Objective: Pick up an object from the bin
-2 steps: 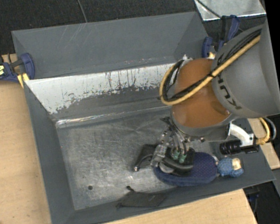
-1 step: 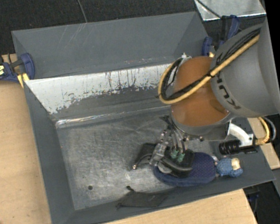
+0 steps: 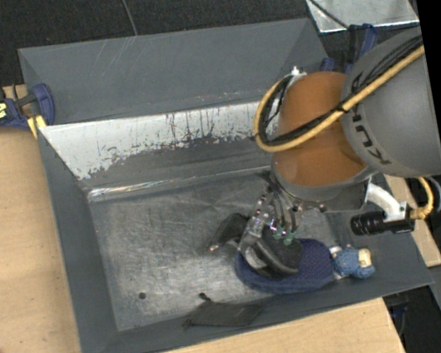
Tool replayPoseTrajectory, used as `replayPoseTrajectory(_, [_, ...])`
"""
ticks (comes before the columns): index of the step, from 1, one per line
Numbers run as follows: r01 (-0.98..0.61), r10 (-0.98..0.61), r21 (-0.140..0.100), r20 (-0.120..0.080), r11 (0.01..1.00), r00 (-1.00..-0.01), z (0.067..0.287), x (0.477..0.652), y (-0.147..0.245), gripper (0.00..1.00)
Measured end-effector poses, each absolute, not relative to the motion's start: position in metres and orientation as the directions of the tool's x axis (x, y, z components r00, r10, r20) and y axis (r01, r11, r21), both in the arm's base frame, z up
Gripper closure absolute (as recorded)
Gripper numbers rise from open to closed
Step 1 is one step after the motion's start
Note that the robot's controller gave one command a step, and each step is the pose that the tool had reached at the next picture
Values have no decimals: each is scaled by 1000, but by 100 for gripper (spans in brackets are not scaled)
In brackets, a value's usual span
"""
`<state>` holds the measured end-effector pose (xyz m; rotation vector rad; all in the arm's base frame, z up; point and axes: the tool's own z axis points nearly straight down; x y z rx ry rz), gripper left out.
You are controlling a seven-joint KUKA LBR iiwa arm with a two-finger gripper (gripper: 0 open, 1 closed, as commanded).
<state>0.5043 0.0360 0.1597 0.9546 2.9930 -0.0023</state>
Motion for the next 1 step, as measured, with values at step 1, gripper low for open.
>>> replayPoseTrajectory(1, [570, 571, 2, -4, 821, -821, 250, 510, 30, 100])
